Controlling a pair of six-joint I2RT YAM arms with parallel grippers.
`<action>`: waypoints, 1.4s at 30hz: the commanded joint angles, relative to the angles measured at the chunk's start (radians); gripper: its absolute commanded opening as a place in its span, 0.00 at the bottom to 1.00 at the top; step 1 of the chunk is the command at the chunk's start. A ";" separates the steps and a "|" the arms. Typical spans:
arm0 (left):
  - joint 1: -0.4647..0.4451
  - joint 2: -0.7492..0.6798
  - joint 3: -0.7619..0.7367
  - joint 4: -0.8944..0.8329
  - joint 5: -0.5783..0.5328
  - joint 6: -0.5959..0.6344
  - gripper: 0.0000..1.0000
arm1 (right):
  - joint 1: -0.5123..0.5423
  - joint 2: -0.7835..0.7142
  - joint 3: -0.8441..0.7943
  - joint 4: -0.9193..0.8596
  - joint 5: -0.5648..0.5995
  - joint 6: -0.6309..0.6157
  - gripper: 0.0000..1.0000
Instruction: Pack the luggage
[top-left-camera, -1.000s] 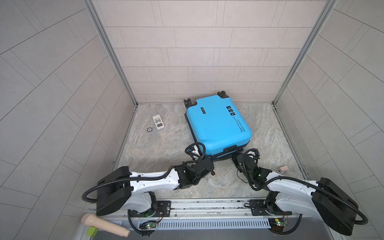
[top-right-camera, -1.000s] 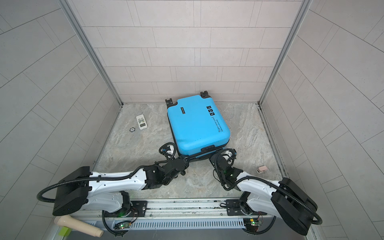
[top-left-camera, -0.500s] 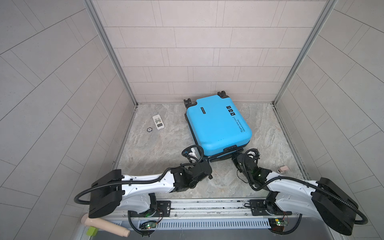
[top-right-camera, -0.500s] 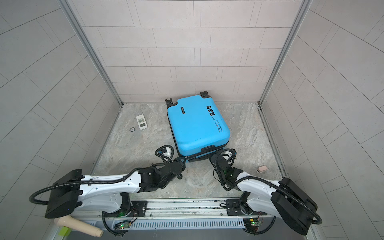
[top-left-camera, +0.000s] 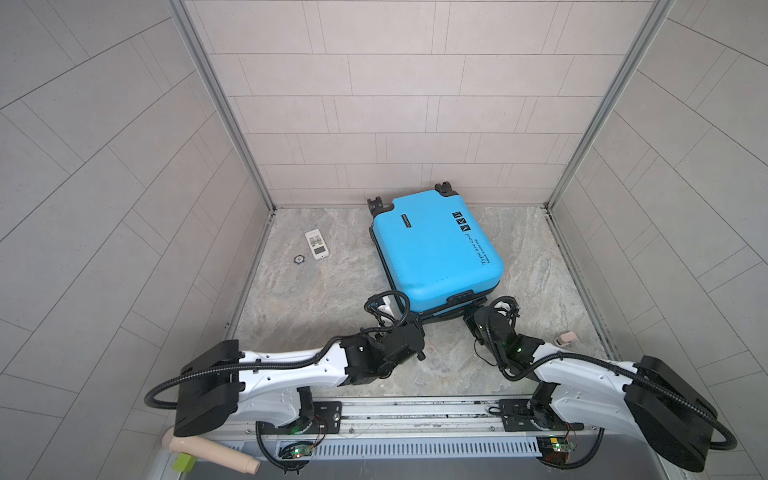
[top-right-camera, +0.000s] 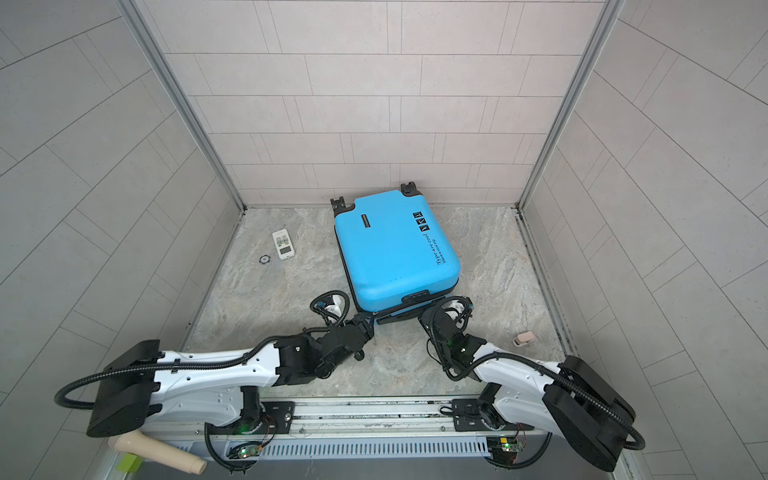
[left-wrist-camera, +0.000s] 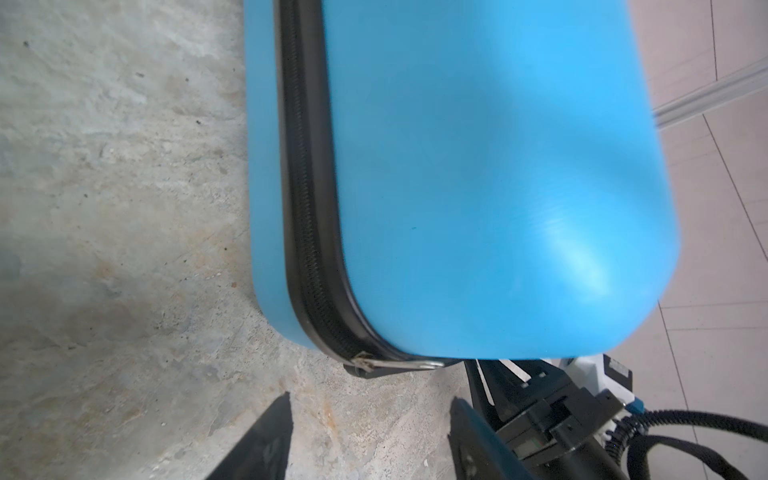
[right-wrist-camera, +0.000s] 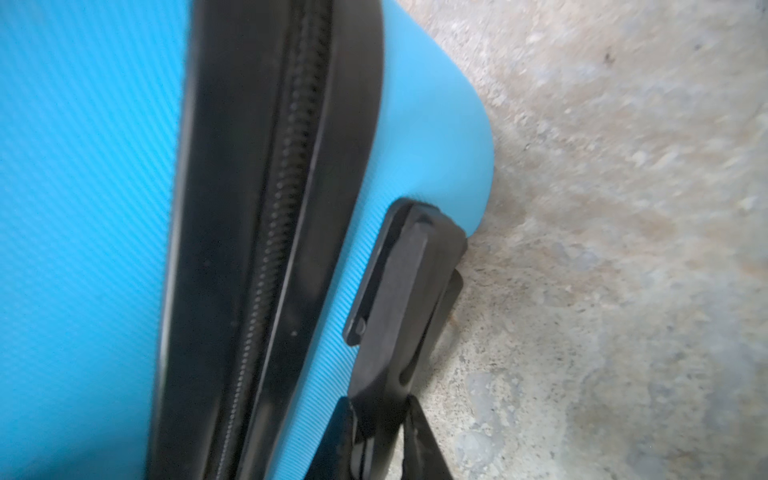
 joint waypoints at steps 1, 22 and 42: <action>-0.004 -0.041 0.078 -0.096 -0.075 0.105 0.74 | 0.025 -0.066 0.043 -0.101 -0.113 -0.173 0.22; 0.352 -0.339 -0.017 -0.189 0.109 0.316 0.85 | 0.119 -0.313 0.201 -0.316 -0.423 -0.847 0.59; 0.398 -0.411 -0.175 -0.128 0.191 0.241 0.85 | 0.243 0.026 0.384 -0.204 -0.315 -0.969 0.59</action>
